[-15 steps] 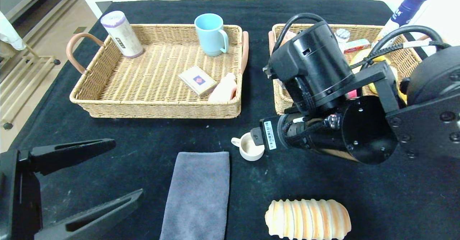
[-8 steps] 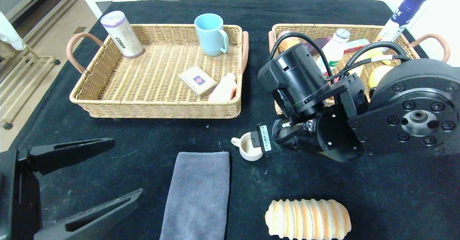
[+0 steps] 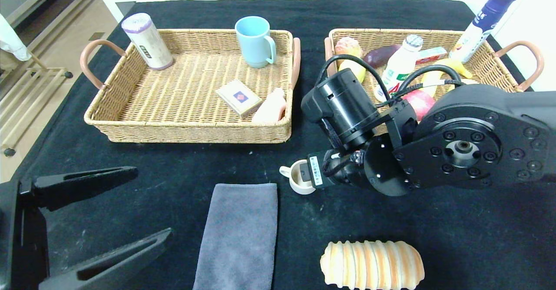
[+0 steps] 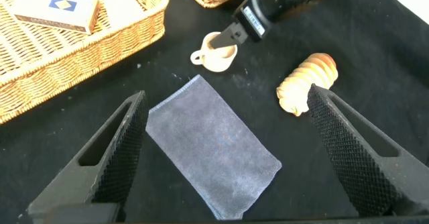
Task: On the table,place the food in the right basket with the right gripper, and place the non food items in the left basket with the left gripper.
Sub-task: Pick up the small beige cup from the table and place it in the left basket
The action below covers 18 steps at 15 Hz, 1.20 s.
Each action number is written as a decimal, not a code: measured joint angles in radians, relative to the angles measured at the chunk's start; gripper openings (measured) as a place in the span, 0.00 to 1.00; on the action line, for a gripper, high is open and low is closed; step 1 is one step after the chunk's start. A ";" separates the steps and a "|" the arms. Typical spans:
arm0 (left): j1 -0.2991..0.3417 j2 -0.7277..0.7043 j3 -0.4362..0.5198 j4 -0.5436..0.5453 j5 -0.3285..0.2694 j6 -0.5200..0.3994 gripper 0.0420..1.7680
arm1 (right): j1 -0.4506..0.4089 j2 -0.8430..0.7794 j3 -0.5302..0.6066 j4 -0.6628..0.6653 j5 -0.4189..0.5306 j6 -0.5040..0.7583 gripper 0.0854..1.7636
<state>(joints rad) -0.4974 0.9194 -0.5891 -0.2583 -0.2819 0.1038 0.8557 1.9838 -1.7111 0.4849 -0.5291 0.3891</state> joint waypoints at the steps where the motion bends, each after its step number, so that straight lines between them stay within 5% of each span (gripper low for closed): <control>1: 0.000 -0.001 0.000 -0.002 0.000 0.000 0.97 | 0.000 0.004 -0.001 0.000 0.000 0.000 0.97; 9: -0.001 -0.006 0.003 -0.003 0.000 0.001 0.97 | 0.001 0.020 -0.004 0.000 -0.003 -0.001 0.34; 10: -0.001 -0.007 0.004 -0.003 -0.001 0.001 0.97 | 0.001 0.021 -0.004 -0.002 -0.002 0.000 0.01; 18: -0.002 -0.011 0.008 0.000 -0.001 0.017 0.97 | 0.004 0.027 -0.003 -0.001 -0.003 0.000 0.03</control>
<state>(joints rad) -0.4991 0.9083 -0.5811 -0.2583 -0.2832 0.1206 0.8600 2.0104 -1.7145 0.4838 -0.5323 0.3887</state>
